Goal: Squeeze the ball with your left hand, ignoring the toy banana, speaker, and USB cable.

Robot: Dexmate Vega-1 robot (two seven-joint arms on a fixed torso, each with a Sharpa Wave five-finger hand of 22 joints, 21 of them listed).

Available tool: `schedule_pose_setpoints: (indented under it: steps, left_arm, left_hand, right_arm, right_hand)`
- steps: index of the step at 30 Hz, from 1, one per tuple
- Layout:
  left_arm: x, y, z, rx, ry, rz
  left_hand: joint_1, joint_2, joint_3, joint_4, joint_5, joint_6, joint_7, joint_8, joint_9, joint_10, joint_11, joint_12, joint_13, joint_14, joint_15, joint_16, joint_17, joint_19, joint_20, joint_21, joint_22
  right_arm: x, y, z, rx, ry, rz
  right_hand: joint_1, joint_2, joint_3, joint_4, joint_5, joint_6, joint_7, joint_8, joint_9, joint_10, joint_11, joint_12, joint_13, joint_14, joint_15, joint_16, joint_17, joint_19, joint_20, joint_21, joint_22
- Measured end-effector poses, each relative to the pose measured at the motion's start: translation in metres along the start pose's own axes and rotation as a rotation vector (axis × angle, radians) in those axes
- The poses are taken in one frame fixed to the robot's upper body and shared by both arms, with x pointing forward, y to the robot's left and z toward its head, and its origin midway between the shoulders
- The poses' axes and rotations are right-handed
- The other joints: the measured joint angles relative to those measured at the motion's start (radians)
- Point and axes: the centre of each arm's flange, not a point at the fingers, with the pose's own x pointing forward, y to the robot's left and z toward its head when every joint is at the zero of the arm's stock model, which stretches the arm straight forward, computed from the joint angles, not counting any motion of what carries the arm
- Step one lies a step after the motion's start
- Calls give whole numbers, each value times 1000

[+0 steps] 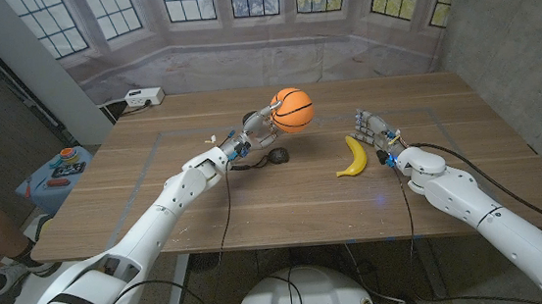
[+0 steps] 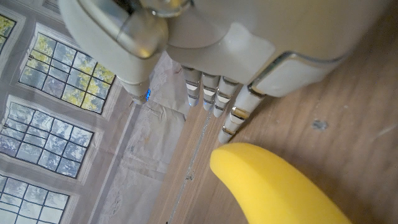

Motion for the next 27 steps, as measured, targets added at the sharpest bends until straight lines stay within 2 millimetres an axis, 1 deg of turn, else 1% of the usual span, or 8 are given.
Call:
schedule_pose_setpoints:
  steps: [2,6,8,11,13,20,22,27]
  left_arm:
    - [0,0,-1,-3,2,-4]
    - [0,-1,-2,-7,6,-12]
    - [0,-1,-2,-10,9,-18]
    - [0,-1,-3,-16,13,-25]
    - [0,-1,-3,-18,14,-30]
    - [-1,-1,-4,-30,19,-47]
    - [-1,-1,-4,-32,20,-50]
    - [-1,0,-4,-39,23,-60]
  left_hand:
    - [-16,16,0,0,0,-6,1,-12,-3,-14,8,-11,-5,0,0,-9,-2,-12,5,-4,0]
    - [-24,24,0,0,-1,-34,3,-33,-18,-35,15,-27,-16,-4,-4,-24,-11,-27,16,-11,0]
    - [-24,24,0,0,-1,-42,4,-46,-25,-46,25,-37,-22,-5,-5,-33,-15,-36,22,-16,0]
    - [-43,43,0,0,-3,-56,11,-58,-32,-62,31,-46,-29,-9,-9,-45,-20,-46,32,-22,0]
    - [-47,47,0,0,-4,-64,8,-66,-34,-65,34,-55,-33,-13,-12,-53,-25,-55,30,-26,1]
    - [-57,56,0,0,-4,-90,13,-87,-43,-101,56,-75,-42,-13,-12,-71,-37,-79,46,-37,1]
    - [-75,53,0,0,-4,-101,13,-98,-46,-109,63,-83,-43,-14,-12,-80,-38,-88,52,-42,1]
    - [-103,50,-4,4,-4,-139,11,-123,-52,-147,83,-101,-45,-49,7,-99,-51,-106,59,-56,1]
  right_arm:
    - [0,-1,0,1,1,1]
    - [1,-1,-1,4,2,3]
    - [1,0,-1,6,3,4]
    - [1,0,-2,7,4,5]
    - [1,0,-2,7,4,5]
    - [0,2,-3,8,5,5]
    - [0,3,-3,8,6,5]
    - [0,3,-3,8,7,4]
  right_hand:
    - [0,0,0,0,0,0,0,0,0,0,0,0,0,0,0,0,0,0,0,0,0]
    - [0,0,0,0,0,0,0,0,0,0,0,0,0,0,0,0,0,0,0,0,0]
    - [0,0,0,0,0,0,0,0,0,0,0,0,0,0,0,0,0,0,0,0,0]
    - [0,0,0,0,0,0,0,0,0,0,0,0,0,0,0,0,0,0,0,0,0]
    - [0,0,0,0,0,0,0,0,0,0,0,0,0,0,0,0,0,0,0,0,0]
    - [0,0,0,0,0,0,0,0,0,0,0,0,0,-3,3,0,0,0,0,0,0]
    - [0,0,0,0,0,0,0,0,0,0,0,0,0,-4,4,0,0,0,0,0,0]
    - [0,0,0,0,0,0,0,0,0,0,0,0,0,-4,4,0,0,0,0,0,0]
